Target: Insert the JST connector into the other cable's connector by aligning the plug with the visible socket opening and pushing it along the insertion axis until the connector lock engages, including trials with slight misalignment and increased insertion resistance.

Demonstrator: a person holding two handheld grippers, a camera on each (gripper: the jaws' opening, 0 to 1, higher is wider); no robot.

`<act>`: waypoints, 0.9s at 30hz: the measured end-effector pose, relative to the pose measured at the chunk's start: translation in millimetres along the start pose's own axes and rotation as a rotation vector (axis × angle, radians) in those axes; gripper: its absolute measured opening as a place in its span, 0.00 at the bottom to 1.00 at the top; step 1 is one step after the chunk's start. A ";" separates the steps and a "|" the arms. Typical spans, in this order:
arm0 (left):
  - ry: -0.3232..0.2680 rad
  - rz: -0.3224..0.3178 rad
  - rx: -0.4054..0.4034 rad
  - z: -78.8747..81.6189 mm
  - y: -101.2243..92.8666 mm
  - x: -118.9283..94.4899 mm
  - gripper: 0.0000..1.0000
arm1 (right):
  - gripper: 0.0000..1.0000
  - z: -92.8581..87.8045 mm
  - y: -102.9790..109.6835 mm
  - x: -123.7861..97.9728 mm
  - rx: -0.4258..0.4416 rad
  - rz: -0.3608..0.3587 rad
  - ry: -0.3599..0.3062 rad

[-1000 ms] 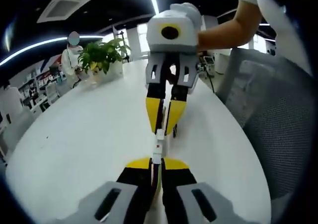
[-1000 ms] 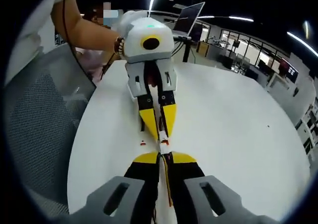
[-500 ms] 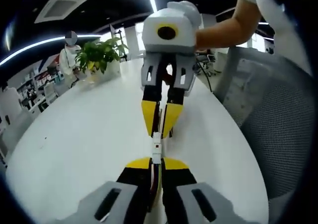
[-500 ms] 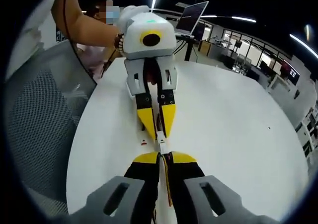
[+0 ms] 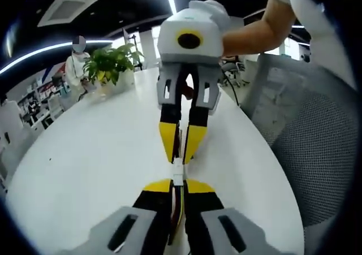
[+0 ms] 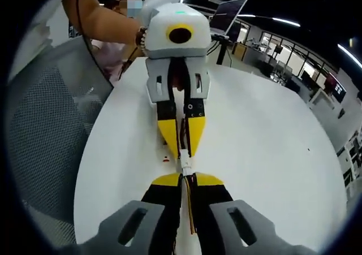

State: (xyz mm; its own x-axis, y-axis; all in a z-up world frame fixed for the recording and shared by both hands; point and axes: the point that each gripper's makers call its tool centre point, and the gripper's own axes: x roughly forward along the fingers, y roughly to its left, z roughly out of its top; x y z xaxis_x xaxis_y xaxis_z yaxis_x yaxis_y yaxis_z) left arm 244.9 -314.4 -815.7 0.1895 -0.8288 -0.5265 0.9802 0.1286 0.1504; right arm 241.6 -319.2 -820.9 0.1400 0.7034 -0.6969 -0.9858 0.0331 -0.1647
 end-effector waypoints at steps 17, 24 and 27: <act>-0.037 0.033 -0.035 5.5 6.5 -4.8 0.00 | 0.04 6.4 -4.4 2.0 0.000 -0.017 -0.008; -0.037 0.030 -0.025 5.6 5.4 -4.4 0.00 | 0.04 6.6 -3.9 2.3 -0.003 -0.013 -0.006; -0.041 0.029 -0.026 6.3 4.9 -3.3 0.00 | 0.04 6.1 -3.8 2.0 -0.003 -0.013 -0.005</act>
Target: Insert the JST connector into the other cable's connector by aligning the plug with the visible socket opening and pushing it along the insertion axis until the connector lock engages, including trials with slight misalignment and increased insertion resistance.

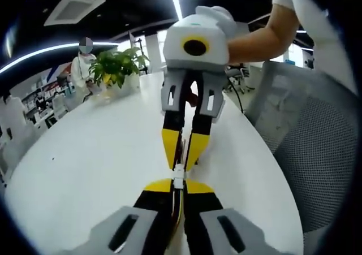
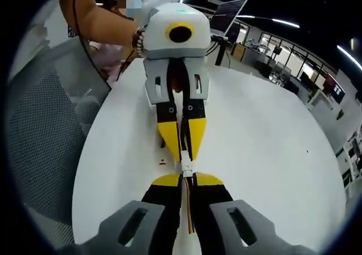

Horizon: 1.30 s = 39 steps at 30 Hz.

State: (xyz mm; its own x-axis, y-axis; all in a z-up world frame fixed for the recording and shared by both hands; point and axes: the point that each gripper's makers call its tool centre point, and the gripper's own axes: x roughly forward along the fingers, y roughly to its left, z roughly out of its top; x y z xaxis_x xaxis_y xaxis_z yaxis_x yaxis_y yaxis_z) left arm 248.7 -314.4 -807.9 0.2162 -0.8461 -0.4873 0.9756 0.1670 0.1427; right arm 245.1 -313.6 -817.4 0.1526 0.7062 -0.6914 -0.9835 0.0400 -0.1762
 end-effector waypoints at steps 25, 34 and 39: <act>0.009 0.015 -0.006 -2.9 18.7 6.5 0.00 | 0.04 -5.1 -18.0 5.2 -0.007 -0.029 -0.014; 0.032 0.039 0.003 -7.8 48.3 14.2 0.00 | 0.05 -9.2 -48.0 14.2 0.020 -0.064 -0.028; 0.036 0.045 -0.008 -12.1 66.2 18.7 0.00 | 0.05 -11.8 -62.7 18.8 0.033 -0.076 -0.036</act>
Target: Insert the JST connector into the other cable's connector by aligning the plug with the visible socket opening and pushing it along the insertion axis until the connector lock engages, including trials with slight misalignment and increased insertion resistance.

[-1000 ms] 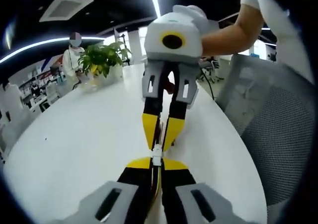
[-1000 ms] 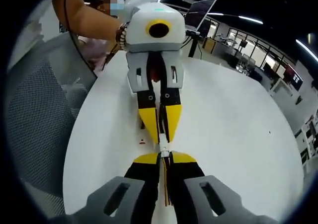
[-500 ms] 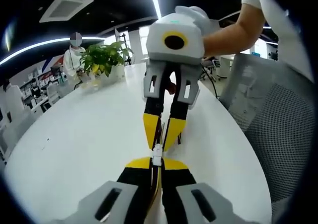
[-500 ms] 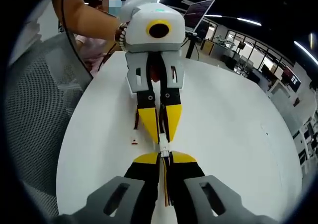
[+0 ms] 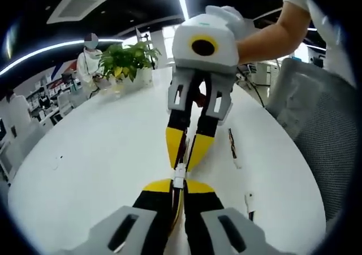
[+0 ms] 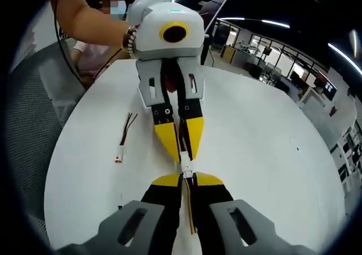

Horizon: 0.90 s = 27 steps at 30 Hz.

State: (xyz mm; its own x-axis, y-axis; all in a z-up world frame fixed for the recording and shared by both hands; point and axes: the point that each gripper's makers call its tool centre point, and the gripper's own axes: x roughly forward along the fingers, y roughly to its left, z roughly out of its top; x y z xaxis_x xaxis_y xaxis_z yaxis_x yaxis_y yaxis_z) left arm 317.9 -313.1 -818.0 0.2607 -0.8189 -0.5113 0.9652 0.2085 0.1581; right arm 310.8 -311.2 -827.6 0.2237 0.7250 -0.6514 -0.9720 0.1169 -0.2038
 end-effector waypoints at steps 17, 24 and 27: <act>0.039 -0.024 0.000 -17.6 13.5 15.9 0.00 | 0.05 -14.8 -13.9 17.2 0.022 0.008 0.036; 0.056 -0.023 -0.001 -20.9 13.7 17.8 0.00 | 0.05 -18.6 -15.9 19.6 0.042 0.006 0.044; 0.055 -0.020 -0.009 -20.9 14.3 17.8 0.00 | 0.05 -18.5 -15.8 19.0 0.055 0.003 0.045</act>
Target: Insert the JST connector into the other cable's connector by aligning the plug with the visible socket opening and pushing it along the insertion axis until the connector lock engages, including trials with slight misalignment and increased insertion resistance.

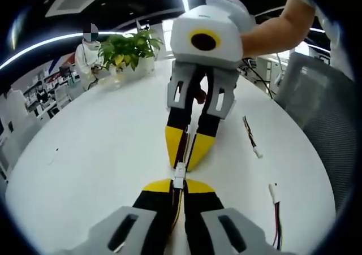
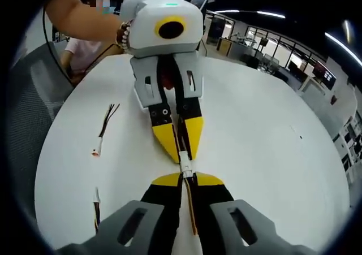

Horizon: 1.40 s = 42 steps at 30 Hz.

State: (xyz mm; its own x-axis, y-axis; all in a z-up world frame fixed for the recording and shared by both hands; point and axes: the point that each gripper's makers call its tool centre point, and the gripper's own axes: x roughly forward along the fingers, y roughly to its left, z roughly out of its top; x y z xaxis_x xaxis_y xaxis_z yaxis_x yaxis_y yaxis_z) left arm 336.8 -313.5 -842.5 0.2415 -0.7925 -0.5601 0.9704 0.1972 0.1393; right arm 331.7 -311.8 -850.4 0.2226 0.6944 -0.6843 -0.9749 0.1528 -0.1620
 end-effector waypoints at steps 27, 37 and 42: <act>0.019 0.048 -0.016 7.2 -26.0 -41.3 0.07 | 0.10 13.7 25.8 -40.1 0.023 -0.038 0.002; 0.010 0.025 -0.037 7.7 -65.3 -48.4 0.08 | 0.12 4.7 57.8 -48.9 0.040 -0.016 0.018; 0.016 -0.003 -0.048 5.1 -85.5 -49.4 0.10 | 0.13 -3.4 72.9 -49.5 0.039 0.012 0.033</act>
State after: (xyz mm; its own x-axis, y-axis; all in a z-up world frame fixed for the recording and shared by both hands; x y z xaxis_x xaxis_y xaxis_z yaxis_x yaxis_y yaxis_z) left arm 241.8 -294.1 -822.6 0.2381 -0.7840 -0.5733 0.9699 0.2225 0.0986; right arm 249.6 -337.5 -830.8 0.2102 0.6729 -0.7092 -0.9770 0.1721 -0.1263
